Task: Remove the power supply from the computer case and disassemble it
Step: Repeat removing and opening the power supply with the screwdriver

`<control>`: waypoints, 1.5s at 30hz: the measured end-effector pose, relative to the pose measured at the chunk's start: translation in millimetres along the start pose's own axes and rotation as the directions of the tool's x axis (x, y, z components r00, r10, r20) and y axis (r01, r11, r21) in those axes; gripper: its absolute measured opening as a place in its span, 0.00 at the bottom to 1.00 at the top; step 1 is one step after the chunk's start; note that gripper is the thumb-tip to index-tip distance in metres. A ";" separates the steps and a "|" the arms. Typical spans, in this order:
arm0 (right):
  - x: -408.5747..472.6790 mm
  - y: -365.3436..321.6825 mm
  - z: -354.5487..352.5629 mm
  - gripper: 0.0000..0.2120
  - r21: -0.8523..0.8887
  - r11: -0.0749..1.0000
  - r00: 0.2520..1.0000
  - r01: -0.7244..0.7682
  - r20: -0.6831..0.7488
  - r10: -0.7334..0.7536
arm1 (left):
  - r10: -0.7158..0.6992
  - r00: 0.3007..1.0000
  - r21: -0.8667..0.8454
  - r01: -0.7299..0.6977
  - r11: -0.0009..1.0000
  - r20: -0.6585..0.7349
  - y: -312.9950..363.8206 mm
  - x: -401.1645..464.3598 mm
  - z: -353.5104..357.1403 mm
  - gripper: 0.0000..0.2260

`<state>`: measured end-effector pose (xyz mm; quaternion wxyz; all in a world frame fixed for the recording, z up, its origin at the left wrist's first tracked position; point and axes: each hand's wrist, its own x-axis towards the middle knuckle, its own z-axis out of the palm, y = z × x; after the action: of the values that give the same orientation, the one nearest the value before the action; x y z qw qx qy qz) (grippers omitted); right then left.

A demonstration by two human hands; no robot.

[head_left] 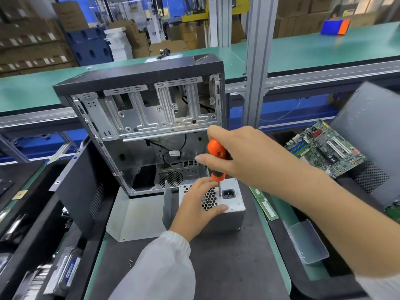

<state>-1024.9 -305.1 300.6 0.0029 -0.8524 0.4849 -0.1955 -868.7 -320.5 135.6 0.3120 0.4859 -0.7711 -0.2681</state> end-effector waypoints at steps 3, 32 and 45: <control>9.6 7.8 -13.6 0.12 0.114 0.992 0.969 0.056 0.233 -0.082 | -0.031 0.999 -0.163 0.032 0.986 0.013 6.5 6.6 3.4 0.15; 63.9 10.4 -42.9 0.33 -0.279 0.960 0.868 -0.034 0.468 0.167 | -0.034 0.999 -0.606 0.017 0.795 -0.017 9.6 31.1 3.5 0.10; 71.2 -5.0 -49.4 0.32 -0.338 0.939 0.771 -0.069 0.579 0.265 | -0.021 1.000 -0.604 0.029 0.796 0.021 5.8 27.7 5.6 0.09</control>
<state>-1005.1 -352.3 370.7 0.0502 -0.8124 0.5557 0.1694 -885.5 -343.0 142.2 0.4420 0.3694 -0.6410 -0.5072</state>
